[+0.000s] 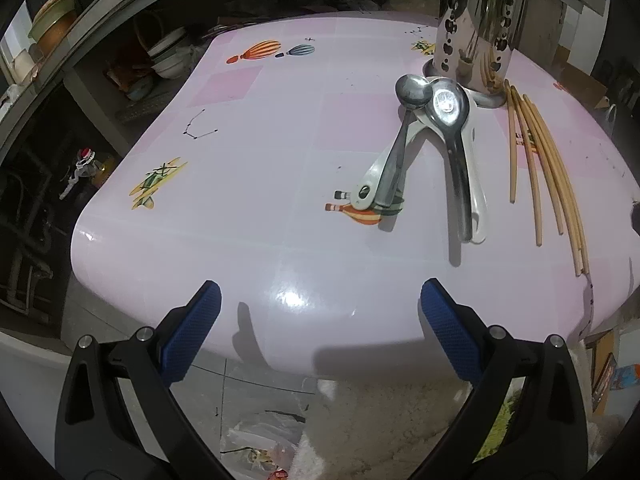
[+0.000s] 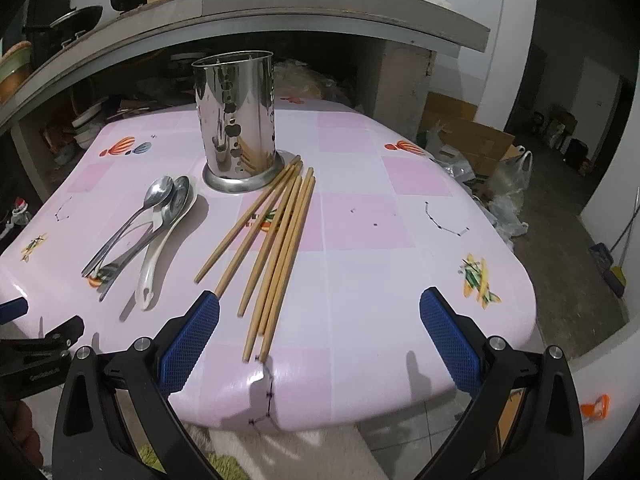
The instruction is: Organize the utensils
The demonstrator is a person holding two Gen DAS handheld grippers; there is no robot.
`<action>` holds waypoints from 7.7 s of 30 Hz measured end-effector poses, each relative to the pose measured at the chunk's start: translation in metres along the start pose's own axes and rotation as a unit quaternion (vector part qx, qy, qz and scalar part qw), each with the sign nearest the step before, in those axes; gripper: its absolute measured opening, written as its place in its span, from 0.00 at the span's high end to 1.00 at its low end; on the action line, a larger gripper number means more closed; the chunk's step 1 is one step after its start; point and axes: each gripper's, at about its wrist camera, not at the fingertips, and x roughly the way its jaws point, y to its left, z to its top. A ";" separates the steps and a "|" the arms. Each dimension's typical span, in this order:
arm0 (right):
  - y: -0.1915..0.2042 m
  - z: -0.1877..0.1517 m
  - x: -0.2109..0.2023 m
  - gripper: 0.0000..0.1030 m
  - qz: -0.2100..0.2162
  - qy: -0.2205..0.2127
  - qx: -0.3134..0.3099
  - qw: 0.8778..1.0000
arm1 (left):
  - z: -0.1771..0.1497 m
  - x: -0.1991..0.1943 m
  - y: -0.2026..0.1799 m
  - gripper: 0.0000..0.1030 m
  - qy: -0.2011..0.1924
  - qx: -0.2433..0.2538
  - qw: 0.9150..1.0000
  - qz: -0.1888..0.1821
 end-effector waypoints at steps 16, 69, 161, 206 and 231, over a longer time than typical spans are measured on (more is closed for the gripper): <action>-0.009 0.021 0.033 0.05 0.058 -0.017 -0.018 0.998 | 0.022 -0.011 -0.006 0.06 -0.030 -0.020 0.997 -0.070; -0.064 0.026 0.017 0.05 0.127 -0.064 0.060 0.988 | 0.038 -0.032 -0.045 0.06 -0.075 0.018 0.977 -0.200; -0.057 0.037 0.095 0.07 0.116 0.026 0.010 0.993 | 0.104 0.072 -0.172 0.87 0.019 0.187 0.958 -0.218; -0.075 0.048 0.068 0.06 0.160 -0.063 0.027 0.985 | 0.121 0.026 -0.133 0.08 -0.071 0.109 0.935 -0.331; -0.066 0.043 0.096 0.12 0.203 0.023 0.051 0.978 | 0.104 0.041 -0.153 0.43 -0.085 0.216 0.948 -0.216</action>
